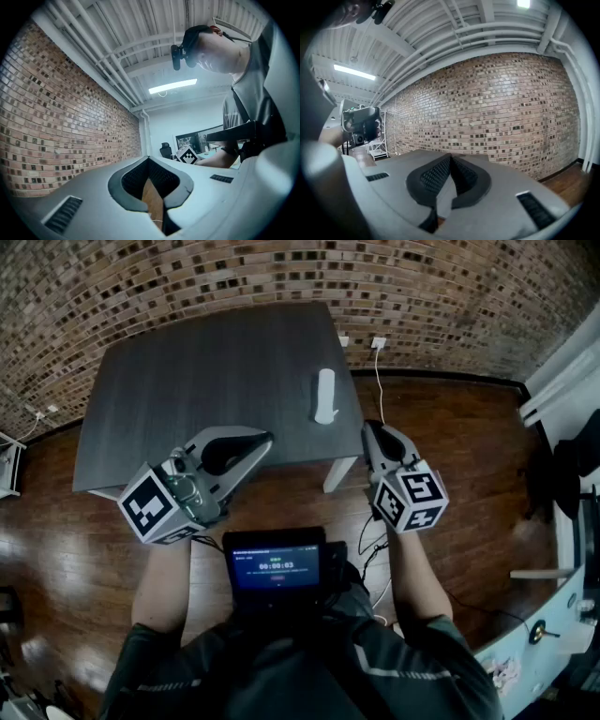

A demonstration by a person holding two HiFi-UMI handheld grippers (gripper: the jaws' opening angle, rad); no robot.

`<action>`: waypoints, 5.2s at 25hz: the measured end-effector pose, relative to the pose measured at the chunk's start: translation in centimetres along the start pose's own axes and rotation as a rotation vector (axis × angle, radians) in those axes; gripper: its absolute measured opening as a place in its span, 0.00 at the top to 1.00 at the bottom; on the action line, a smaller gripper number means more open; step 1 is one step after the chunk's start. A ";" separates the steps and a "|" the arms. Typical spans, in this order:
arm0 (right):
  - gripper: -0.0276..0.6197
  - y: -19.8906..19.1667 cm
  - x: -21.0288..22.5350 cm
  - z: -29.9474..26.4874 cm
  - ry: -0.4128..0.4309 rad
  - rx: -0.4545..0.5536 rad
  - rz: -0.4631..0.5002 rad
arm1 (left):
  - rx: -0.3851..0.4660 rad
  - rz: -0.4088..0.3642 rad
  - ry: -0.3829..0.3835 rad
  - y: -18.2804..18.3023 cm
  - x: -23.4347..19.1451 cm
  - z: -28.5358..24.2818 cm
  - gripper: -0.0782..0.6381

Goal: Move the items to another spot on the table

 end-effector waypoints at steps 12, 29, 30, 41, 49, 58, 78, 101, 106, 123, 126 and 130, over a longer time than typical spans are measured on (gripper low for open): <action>0.81 -1.5 3.2 -9.6 -0.046 -0.105 -0.050 | -0.026 0.030 0.035 -4.1 -4.9 -0.4 0.90; 0.45 -6.7 14.2 -29.0 -0.246 -0.325 -0.118 | -0.065 0.010 0.070 -11.9 -19.2 -5.5 0.90; 0.45 -7.3 14.7 -29.8 -0.255 -0.347 -0.132 | -0.070 0.013 0.068 -12.4 -19.7 -5.6 0.90; 0.45 -13.6 17.8 -37.0 -0.378 -0.611 -0.198 | -0.070 0.090 0.059 -17.2 -26.1 -5.4 0.90; 0.38 -17.1 19.4 -36.8 -0.465 -0.720 -0.237 | -0.062 0.124 0.014 -18.6 -26.6 -5.5 0.90; 0.53 -18.3 20.2 -36.4 -0.449 -0.744 -0.233 | -0.082 0.141 0.018 -19.1 -26.3 -5.4 0.90; 0.58 -13.9 11.6 -41.2 0.027 -0.694 -0.121 | -0.198 0.091 0.291 -16.5 -24.5 -0.7 0.90; 0.59 -14.9 -16.9 -45.5 0.541 -0.675 0.081 | -0.278 -0.054 0.735 -8.7 -17.3 19.8 0.90; 0.59 -16.8 -26.1 -44.7 0.619 -0.688 0.121 | -0.293 -0.072 0.816 -6.0 -14.6 27.3 0.90; 0.59 -24.6 -50.7 -42.7 0.727 -0.719 0.154 | -0.316 -0.097 0.905 -0.2 -8.4 47.8 0.90; 0.59 -25.2 -53.5 -42.8 0.741 -0.727 0.165 | -0.301 -0.102 0.921 0.4 -8.3 50.1 0.90; 0.59 -25.1 -56.2 -43.0 0.752 -0.731 0.152 | -0.297 -0.116 0.918 0.8 -8.3 51.9 0.90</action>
Point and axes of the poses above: the fingertips, and each gripper's own axes: z backward along the fingers, x to its right, y out of its top, the point moved 7 cm from there along z, backward along the fingers, and after that the axes turned 14 degrees about -z, right-handed, at the moved point
